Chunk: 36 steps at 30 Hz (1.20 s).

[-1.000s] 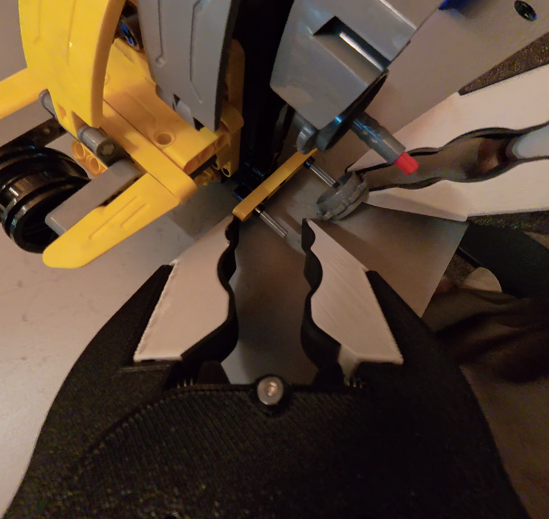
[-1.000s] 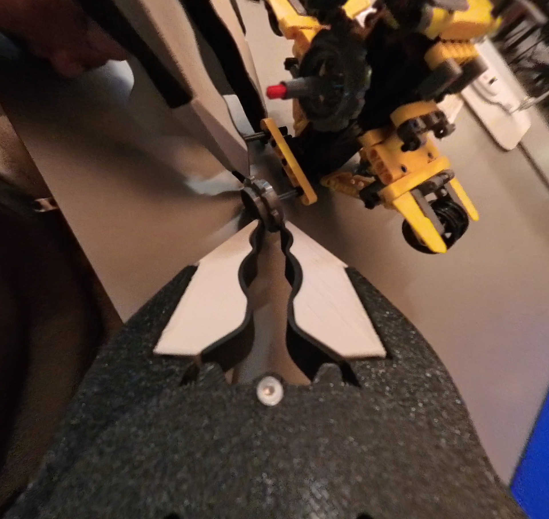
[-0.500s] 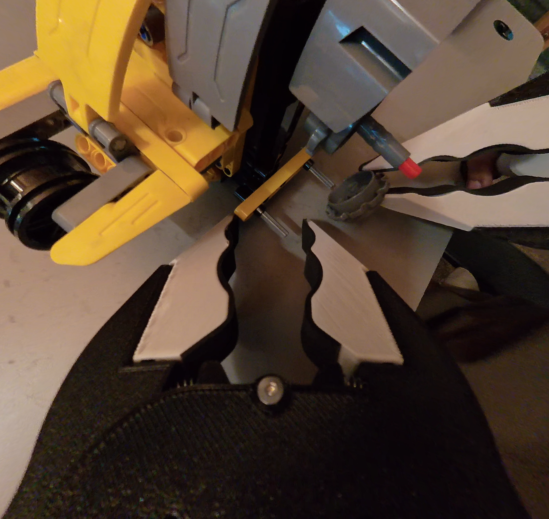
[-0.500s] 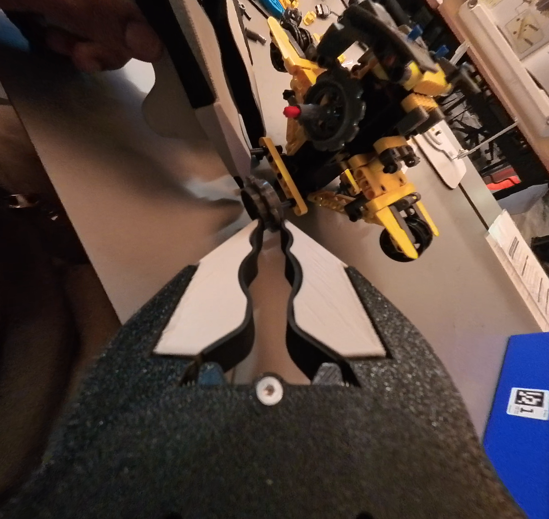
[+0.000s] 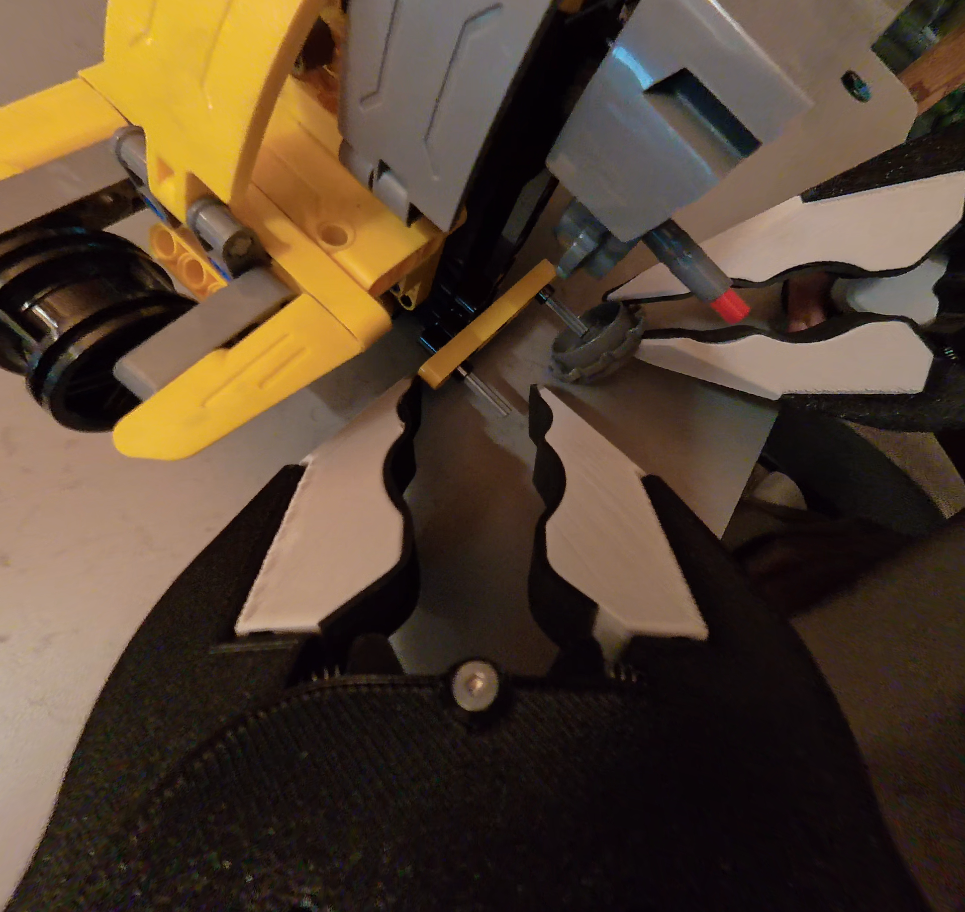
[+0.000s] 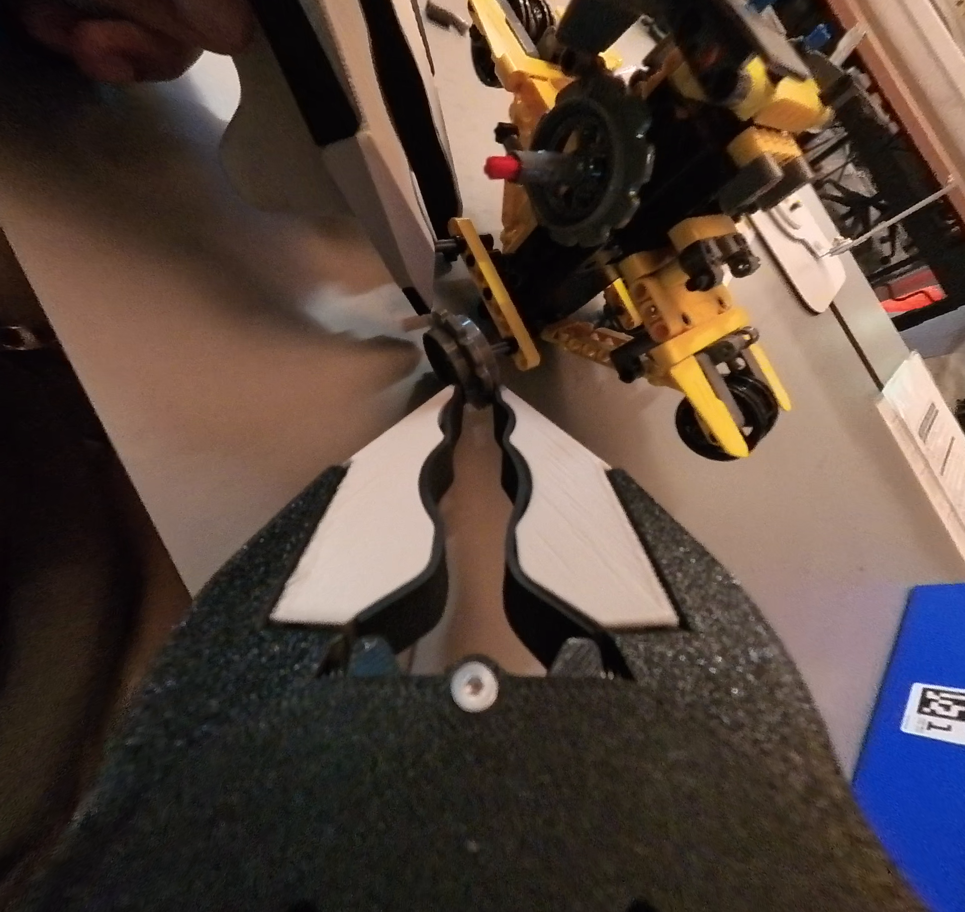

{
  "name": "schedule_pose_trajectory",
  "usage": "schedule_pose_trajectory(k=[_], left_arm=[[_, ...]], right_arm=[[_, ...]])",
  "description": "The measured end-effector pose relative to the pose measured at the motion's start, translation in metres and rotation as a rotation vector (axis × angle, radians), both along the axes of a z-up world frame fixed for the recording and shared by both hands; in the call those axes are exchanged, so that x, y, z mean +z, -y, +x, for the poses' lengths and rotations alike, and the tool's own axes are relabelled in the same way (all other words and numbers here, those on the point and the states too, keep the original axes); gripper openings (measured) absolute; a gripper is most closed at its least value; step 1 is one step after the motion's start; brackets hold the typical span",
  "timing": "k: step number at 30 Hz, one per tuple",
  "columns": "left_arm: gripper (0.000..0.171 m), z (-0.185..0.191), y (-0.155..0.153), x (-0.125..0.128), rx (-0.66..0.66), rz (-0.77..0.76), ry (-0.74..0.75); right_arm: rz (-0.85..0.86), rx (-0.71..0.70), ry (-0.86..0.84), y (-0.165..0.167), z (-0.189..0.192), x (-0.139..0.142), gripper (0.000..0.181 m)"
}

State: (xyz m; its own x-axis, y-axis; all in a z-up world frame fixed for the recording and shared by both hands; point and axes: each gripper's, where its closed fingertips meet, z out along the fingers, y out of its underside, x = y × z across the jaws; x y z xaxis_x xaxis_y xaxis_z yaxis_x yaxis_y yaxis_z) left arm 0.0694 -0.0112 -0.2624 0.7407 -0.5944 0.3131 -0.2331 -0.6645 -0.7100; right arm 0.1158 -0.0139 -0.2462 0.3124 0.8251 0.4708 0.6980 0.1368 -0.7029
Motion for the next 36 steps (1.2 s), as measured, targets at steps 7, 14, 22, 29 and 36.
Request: schedule_pose_trajectory(k=[7, 14, 22, 29, 36], left_arm=[[0.040, -0.0001, -0.0002, -0.0004, 0.000, 0.006, -0.011], [0.040, -0.0002, -0.0005, -0.0002, -0.001, 0.004, -0.007], [0.041, -0.0002, -0.0007, -0.0003, -0.002, 0.006, -0.009], [0.041, -0.0005, -0.0014, -0.0003, -0.002, 0.006, -0.009], [0.041, -0.0005, -0.0021, -0.0003, -0.002, 0.007, -0.011]], right_arm=[[-0.051, 0.002, -0.024, 0.0030, -0.0031, 0.0005, 0.010], [-0.159, -0.041, -0.072, 0.0012, 0.0003, 0.0006, 0.010], [-0.261, -0.061, -0.095, 0.0011, 0.0000, -0.0033, 0.010], [-0.300, -0.065, -0.096, 0.0007, 0.0004, -0.0029, 0.011], [-0.308, -0.064, -0.053, 0.0006, 0.0004, -0.0041, 0.011]])
